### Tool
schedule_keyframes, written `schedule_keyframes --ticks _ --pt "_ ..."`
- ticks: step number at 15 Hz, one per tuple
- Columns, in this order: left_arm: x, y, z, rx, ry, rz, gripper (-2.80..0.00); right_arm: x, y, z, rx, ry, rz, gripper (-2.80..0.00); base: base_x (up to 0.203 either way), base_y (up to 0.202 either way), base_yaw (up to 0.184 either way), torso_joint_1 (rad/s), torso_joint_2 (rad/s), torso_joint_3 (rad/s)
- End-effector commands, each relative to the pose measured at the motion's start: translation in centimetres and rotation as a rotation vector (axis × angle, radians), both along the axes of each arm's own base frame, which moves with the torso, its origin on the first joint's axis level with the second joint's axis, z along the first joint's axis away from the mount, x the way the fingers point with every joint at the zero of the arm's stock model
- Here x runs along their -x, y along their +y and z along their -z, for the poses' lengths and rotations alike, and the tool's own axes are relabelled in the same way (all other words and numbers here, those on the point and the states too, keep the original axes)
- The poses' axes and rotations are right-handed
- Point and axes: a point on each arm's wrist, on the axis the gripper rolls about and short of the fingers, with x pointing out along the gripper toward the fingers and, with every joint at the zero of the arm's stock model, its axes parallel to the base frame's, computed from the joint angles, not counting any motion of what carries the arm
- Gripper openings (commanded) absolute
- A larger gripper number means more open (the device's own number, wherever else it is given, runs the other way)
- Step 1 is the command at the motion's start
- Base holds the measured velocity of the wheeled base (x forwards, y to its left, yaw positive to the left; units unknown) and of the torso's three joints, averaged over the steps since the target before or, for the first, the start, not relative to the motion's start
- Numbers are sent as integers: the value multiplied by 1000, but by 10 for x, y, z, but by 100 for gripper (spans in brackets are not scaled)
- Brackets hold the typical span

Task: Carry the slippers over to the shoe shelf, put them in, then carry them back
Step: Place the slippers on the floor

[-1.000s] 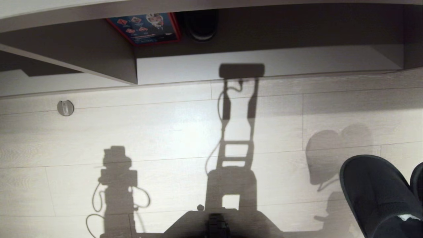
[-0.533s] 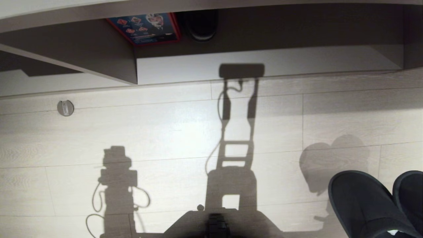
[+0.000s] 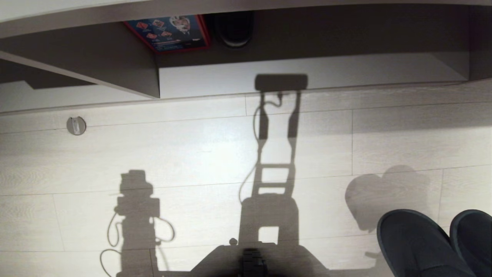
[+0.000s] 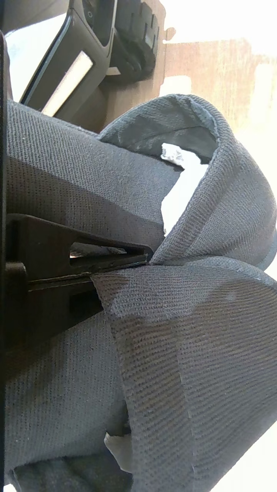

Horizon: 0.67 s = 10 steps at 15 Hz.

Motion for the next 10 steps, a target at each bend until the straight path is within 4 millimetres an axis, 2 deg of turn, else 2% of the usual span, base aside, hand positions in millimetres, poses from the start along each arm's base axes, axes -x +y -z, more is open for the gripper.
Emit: schedule_keyframes --ticks 1,10 --pt "0 0 0 0 1 -1 -280 1 0 0 1 -14 0 -280 0 0 0 0 0 0" --pt "0 0 0 0 -1 -1 -280 6 0 4 1 -45 -1 -280 0 0 0 0 0 0"
